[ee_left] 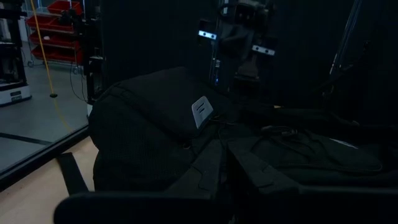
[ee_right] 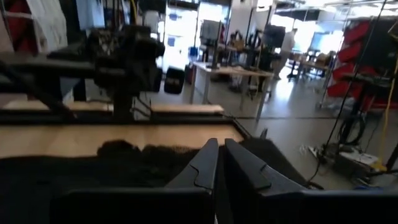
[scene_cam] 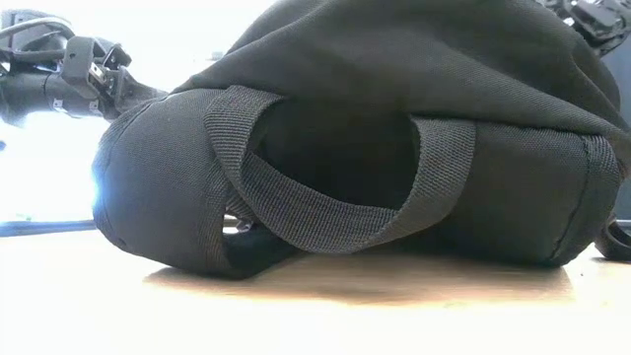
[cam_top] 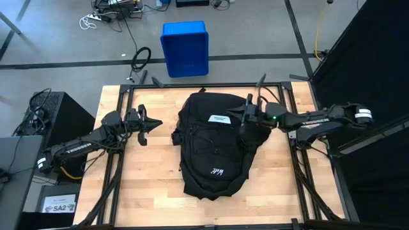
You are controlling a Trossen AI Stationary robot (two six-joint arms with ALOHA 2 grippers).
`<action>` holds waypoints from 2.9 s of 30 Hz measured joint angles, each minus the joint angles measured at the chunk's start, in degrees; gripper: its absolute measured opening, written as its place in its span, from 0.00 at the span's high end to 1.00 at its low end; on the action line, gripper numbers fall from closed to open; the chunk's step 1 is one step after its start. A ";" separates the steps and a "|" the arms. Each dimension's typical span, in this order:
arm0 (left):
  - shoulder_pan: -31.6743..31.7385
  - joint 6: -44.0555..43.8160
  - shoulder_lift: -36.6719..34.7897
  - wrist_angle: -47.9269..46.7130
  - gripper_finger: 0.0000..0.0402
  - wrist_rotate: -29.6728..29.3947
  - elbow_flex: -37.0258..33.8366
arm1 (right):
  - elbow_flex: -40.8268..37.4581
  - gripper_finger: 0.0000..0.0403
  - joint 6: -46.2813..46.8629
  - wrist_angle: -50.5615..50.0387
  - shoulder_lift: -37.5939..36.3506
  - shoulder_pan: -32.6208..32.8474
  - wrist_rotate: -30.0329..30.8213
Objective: Unpack backpack
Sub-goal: Open the black backpack
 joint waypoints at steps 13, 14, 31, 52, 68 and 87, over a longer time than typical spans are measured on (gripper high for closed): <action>-0.01 -0.02 0.00 -0.01 1.00 0.00 -0.01 | 0.50 0.93 -3.63 6.63 6.97 -4.01 3.76; -0.01 -0.02 0.01 0.01 1.00 0.00 -0.01 | 0.87 0.92 -2.51 6.62 7.94 -3.78 3.73; 0.01 0.00 0.02 0.11 1.00 0.00 -0.01 | 15.79 0.89 3.31 6.48 24.26 15.85 5.44; -0.02 0.00 -0.01 0.92 1.00 0.00 0.00 | 51.85 0.71 -4.94 -26.06 43.72 31.55 23.38; -0.01 -0.01 0.02 1.21 1.00 -0.02 0.01 | 53.14 0.37 13.70 -32.29 44.74 35.11 24.55; -0.02 0.00 0.01 1.23 1.00 0.00 -0.01 | 59.55 0.52 18.02 -51.01 44.65 33.51 25.39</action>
